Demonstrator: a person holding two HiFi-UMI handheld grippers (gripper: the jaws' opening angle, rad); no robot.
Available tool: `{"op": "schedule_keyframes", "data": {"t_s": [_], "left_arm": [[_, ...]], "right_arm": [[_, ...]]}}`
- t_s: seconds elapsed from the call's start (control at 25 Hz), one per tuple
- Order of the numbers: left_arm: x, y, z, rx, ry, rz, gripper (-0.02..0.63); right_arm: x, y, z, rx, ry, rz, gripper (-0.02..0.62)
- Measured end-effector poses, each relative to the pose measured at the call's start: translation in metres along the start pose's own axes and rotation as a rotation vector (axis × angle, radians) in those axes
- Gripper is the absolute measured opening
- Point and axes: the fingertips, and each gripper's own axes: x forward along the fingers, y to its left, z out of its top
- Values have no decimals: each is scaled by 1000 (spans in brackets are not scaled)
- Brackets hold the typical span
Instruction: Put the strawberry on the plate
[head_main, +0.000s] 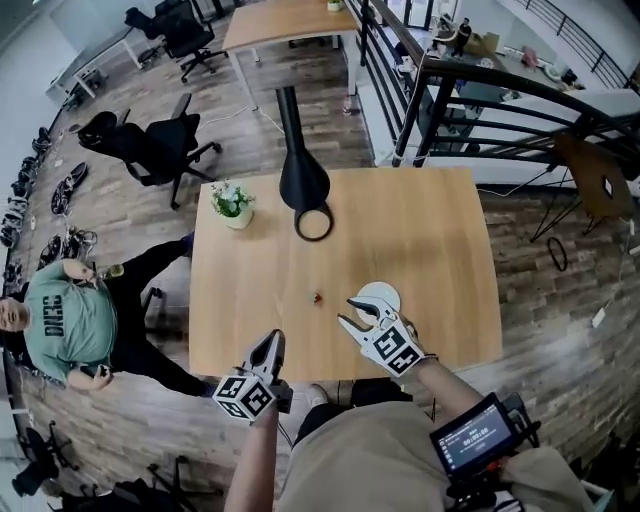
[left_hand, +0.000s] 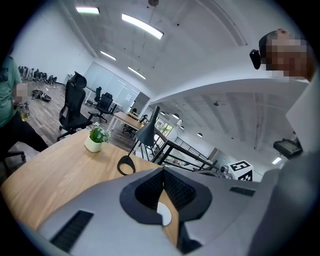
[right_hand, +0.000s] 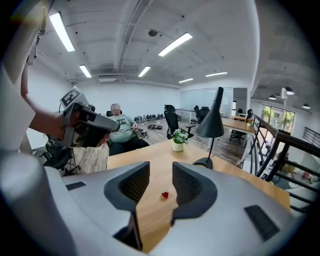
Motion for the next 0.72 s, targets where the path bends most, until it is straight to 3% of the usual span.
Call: {"op": "schedule_keyframes", "data": {"t_s": [0.12,0.48,0.72], "left_arm": [[6,8,-9,-12,9,46,5],[12,23,-29,-29,28,189,5],[22,39,-21,-22,55,203,5]], "right_arm": [[27,-7,-18,-34,72,61,155],[93,-20,-67,-135,167,189,155],[148,-16,-109,-154,283,242,155]]}}
